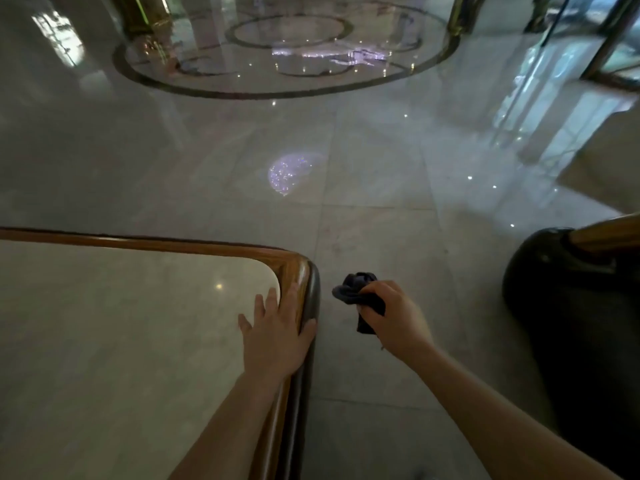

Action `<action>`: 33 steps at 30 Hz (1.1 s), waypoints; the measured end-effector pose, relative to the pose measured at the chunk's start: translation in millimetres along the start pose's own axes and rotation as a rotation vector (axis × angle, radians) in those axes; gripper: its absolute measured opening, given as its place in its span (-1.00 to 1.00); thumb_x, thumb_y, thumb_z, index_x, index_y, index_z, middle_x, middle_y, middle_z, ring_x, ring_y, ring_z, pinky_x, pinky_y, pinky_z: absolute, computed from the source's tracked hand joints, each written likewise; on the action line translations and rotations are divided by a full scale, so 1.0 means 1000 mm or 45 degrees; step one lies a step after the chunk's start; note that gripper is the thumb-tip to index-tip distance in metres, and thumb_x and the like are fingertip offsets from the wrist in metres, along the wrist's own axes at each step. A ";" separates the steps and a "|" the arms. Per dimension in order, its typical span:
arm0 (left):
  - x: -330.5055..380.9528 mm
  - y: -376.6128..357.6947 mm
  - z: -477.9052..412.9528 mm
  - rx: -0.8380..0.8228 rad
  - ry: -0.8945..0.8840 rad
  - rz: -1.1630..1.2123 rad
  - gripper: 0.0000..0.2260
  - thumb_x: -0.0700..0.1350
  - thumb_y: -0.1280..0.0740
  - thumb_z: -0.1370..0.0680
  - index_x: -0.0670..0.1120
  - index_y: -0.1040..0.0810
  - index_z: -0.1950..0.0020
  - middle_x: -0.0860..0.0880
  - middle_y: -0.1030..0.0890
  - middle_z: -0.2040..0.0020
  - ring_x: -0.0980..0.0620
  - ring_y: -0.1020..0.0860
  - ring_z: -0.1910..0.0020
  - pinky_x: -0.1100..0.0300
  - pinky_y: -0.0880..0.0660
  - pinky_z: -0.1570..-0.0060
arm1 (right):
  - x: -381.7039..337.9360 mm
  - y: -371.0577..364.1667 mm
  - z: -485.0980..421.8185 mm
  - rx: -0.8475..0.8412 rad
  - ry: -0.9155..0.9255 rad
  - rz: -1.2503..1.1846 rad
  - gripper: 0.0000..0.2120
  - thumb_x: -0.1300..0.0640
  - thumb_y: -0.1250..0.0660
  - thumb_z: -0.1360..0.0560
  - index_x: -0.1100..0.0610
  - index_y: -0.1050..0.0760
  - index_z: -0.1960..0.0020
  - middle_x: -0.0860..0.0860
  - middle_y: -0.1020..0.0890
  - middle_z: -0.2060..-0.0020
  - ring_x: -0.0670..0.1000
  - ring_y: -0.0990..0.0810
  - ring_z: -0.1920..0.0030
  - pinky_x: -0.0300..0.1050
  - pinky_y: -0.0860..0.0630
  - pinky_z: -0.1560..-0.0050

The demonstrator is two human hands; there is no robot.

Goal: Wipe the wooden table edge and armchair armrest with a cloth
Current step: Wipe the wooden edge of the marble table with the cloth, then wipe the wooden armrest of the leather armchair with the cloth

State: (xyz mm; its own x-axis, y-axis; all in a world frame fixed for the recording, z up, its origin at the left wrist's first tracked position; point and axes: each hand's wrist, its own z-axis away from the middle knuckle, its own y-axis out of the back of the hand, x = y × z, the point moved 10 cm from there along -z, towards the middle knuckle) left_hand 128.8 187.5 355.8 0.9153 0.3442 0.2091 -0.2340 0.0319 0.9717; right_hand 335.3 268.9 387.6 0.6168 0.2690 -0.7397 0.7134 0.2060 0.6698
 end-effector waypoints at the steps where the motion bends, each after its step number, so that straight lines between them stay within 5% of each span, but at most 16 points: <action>1: 0.013 0.002 -0.002 0.000 -0.028 0.015 -0.33 0.34 0.09 -0.53 0.12 0.17 -0.58 -0.11 -0.02 -0.61 -0.22 0.04 -0.57 -0.35 -0.02 -0.44 | 0.006 0.013 0.005 0.015 -0.013 0.008 -0.85 0.06 -0.40 -0.51 0.00 -0.57 -0.08 -0.12 -0.51 -0.01 -0.05 -0.53 0.07 -0.27 -0.41 0.15; 6: 0.089 0.009 -0.017 0.034 -0.147 -0.002 -0.32 0.30 -0.04 -0.55 0.12 0.16 -0.58 -0.09 0.00 -0.61 -0.16 0.03 -0.56 -0.32 -0.03 -0.43 | 0.041 0.077 0.015 0.089 -0.069 0.081 -0.83 0.04 -0.39 -0.52 0.01 -0.56 -0.10 -0.05 -0.54 -0.05 0.00 -0.52 0.01 -0.12 -0.43 0.08; 12: 0.177 0.009 -0.025 0.091 -0.259 -0.046 -0.31 0.35 0.06 -0.49 0.11 0.07 -0.56 -0.14 -0.19 -0.55 -0.19 -0.09 -0.53 -0.28 -0.14 -0.41 | 0.089 0.153 0.022 0.196 -0.130 0.106 -0.84 0.01 -0.39 -0.52 -0.05 -0.55 -0.09 -0.18 -0.48 0.00 -0.10 -0.50 0.07 -0.23 -0.41 0.12; 29: 0.391 -0.033 -0.037 -0.065 -0.432 -0.040 -0.32 0.35 0.04 -0.52 0.17 0.22 -0.55 -0.09 0.03 -0.62 -0.14 0.10 -0.57 -0.28 0.04 -0.45 | 0.218 0.331 0.076 0.412 -0.338 0.092 -0.83 0.08 -0.40 -0.52 0.02 -0.58 -0.11 -0.09 -0.53 -0.02 -0.07 -0.53 0.03 -0.19 -0.44 0.02; 33: 0.442 -0.042 -0.048 -0.082 -0.530 -0.060 -0.31 0.35 0.06 -0.50 0.16 0.17 -0.56 -0.09 0.00 -0.61 -0.14 0.07 -0.57 -0.30 0.01 -0.45 | 0.247 0.359 0.082 0.488 -0.391 0.109 -0.84 0.07 -0.40 -0.52 0.00 -0.57 -0.09 -0.14 -0.51 -0.01 -0.15 -0.49 0.07 -0.33 -0.39 0.08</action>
State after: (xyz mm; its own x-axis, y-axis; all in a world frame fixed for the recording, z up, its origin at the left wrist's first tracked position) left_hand 527.1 383.7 402.1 0.9767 -0.0670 0.2039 -0.1966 0.1017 0.9752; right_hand 771.2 332.5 440.0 0.7068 -0.0315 -0.7067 0.6914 -0.1806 0.6995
